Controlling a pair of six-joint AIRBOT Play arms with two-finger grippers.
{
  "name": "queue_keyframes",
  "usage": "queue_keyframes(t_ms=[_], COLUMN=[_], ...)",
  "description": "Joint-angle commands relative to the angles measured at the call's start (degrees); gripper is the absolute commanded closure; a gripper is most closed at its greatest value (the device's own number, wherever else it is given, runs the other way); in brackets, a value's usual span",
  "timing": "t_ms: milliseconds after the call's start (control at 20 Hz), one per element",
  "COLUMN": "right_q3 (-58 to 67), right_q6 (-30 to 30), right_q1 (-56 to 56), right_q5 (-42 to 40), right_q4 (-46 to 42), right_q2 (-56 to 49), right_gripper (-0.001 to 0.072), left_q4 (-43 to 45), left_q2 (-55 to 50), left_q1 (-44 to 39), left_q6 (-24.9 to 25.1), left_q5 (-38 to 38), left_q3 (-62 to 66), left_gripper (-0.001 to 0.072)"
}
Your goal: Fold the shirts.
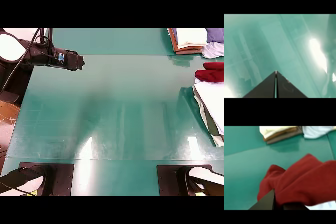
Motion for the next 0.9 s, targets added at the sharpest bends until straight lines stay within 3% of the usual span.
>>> queue_keyframes(t_ms=[0, 300, 350, 400, 450, 500, 700, 850], right_q3=[-9.1, -23.5, -25.1, -26.6, -27.5, -28.0, -24.4, -20.7], right_q6=[0.0, 7.9, 8.9, 9.9, 10.4, 11.0, 15.7, 19.5], right_q1=[-5.9, -12.6, -13.3, -14.2, -14.9, -15.7, -17.2, -13.2], right_q5=[3.1, 4.0, 4.0, 4.0, 4.0, 4.0, 4.5, 4.3], right_q4=[-6.1, -22.9, -25.2, -27.6, -29.4, -30.6, -29.5, -16.9], right_q2=[6.1, 12.1, 12.5, 13.0, 13.3, 13.5, 13.5, 13.5], right_gripper=[0.0693, 0.0680, 0.0581, 0.0409, 0.0306, 0.0250, 0.0248, 0.0251], left_q4=[0.0, 0.0, 0.0, 0.0, 0.0, 0.0, 0.0, 0.0], left_q2=[0.0, 0.0, 0.0, 0.0, 0.0, 0.0, 0.0, 0.0], left_q1=[0.0, 0.0, 0.0, 0.0, 0.0, 0.0, 0.0, 0.0], left_q6=[0.0, 0.4, 0.5, 0.5, 0.5, 0.5, 0.5, 0.5], left_q5=[-0.4, -0.5, -0.6, -0.7, -0.7, -0.7, -1.4, -1.5], left_q3=[0.0, 0.0, 0.0, 0.0, 0.0, 0.0, 0.0, 0.0], left_gripper=[0.0681, 0.0681, 0.0681, 0.0681, 0.0681, 0.0681, 0.0681, 0.0680])
